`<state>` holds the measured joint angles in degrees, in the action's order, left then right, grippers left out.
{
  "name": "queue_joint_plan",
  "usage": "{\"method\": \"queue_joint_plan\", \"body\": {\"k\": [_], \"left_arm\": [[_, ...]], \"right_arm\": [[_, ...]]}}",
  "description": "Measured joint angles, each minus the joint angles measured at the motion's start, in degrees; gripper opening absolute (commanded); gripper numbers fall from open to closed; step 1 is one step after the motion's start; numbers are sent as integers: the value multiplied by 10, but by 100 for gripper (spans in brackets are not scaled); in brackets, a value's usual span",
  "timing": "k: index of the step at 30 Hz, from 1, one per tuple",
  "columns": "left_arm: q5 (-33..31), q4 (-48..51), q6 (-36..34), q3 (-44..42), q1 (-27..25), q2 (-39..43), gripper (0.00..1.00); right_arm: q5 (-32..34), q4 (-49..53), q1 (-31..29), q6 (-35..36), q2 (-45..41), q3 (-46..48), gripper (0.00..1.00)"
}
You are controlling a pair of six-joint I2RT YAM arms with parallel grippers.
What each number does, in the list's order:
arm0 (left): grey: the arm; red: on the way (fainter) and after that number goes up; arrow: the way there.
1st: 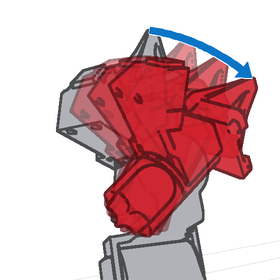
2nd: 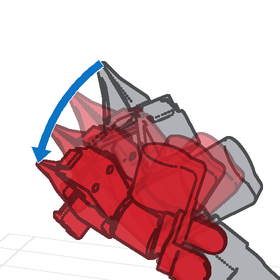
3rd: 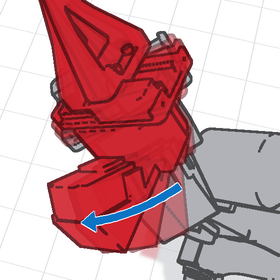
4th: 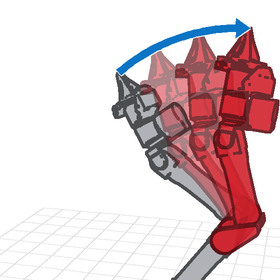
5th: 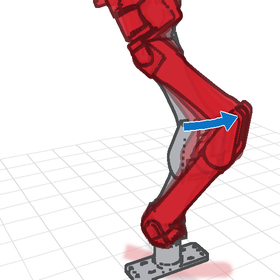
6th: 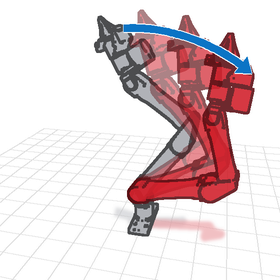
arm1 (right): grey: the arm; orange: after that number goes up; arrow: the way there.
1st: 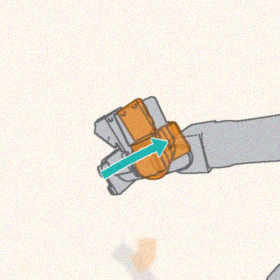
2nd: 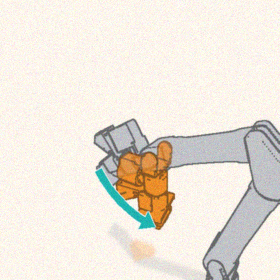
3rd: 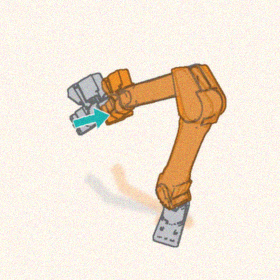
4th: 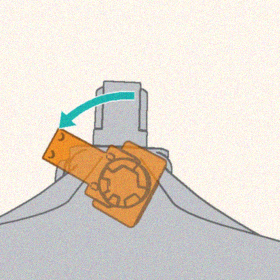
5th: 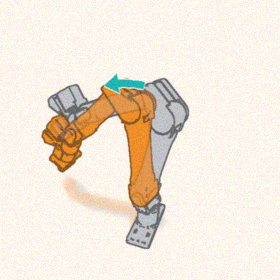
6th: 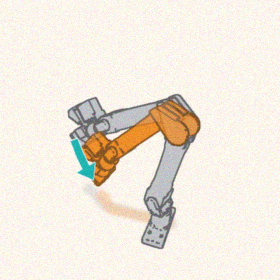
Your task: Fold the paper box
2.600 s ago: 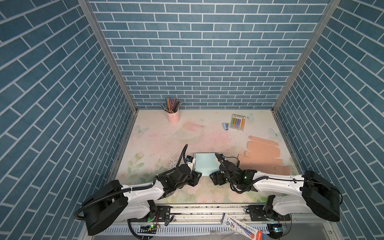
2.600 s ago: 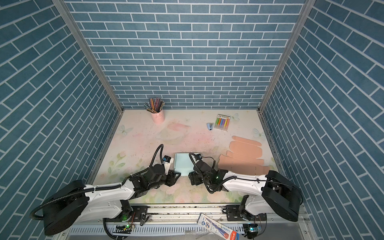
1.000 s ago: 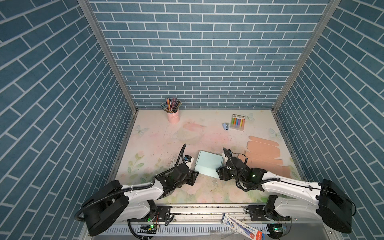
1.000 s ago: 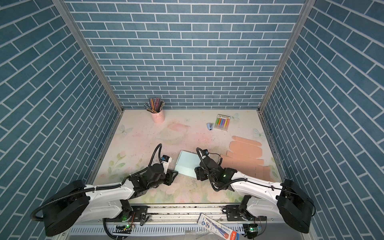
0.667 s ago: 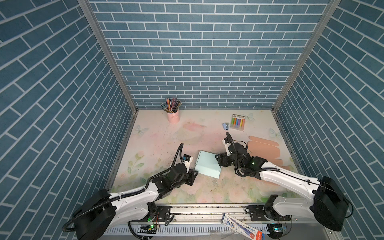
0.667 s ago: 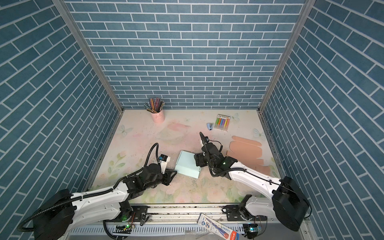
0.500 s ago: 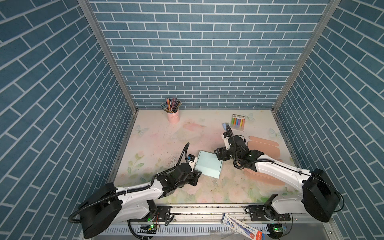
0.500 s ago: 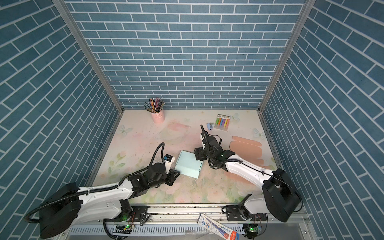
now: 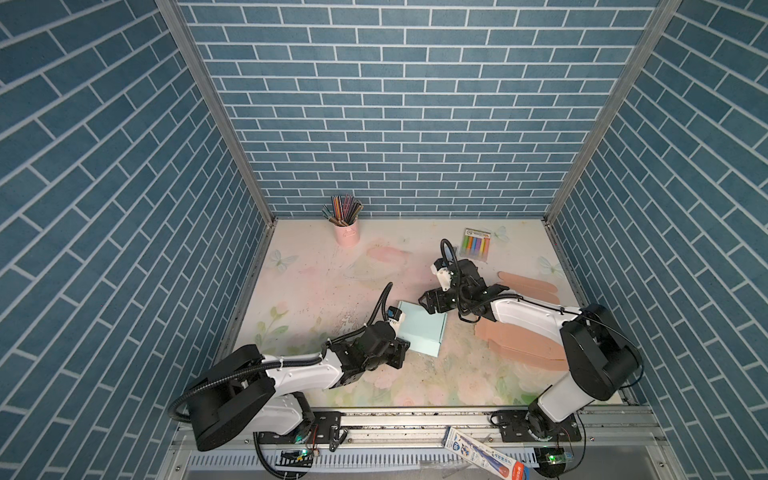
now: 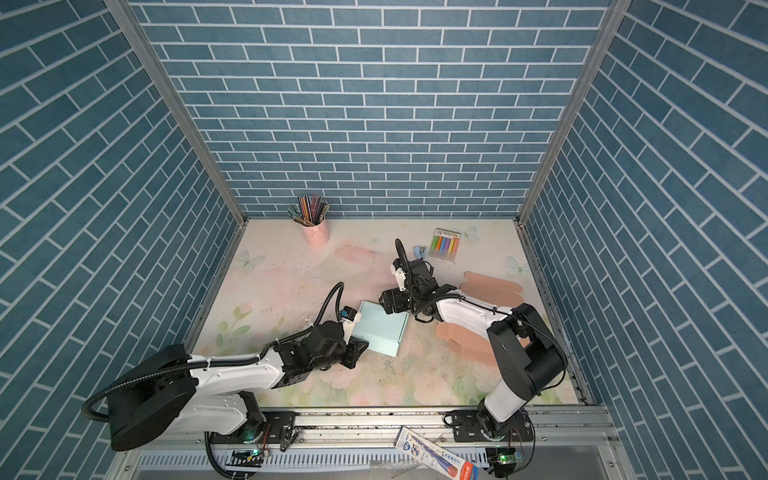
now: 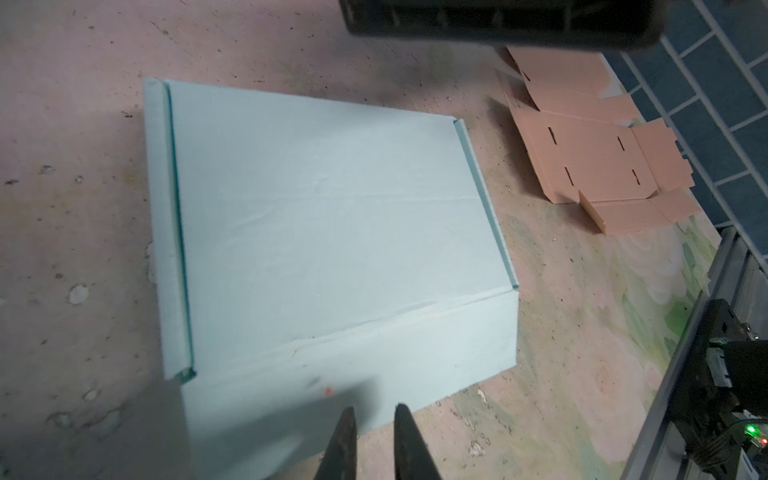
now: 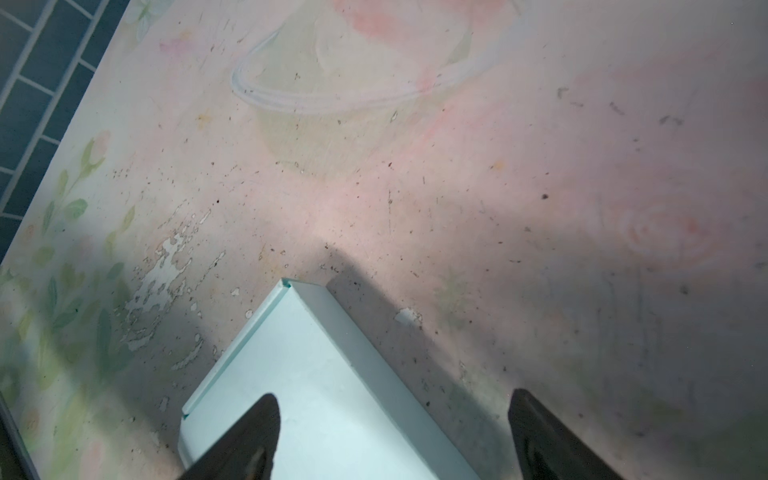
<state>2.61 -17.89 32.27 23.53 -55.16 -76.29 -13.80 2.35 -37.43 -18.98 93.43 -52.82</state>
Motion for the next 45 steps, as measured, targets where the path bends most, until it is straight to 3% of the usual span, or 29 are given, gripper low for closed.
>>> {"method": "queue_joint_plan", "body": {"k": [18,45], "left_arm": [[0,-16,-12,20,3,-60,18],[24,-11,-47,59,30,-124,18]], "right_arm": [[-95,-34,0,0,24,32,75],[-99,-102,-13,0,34,66,72]]}}
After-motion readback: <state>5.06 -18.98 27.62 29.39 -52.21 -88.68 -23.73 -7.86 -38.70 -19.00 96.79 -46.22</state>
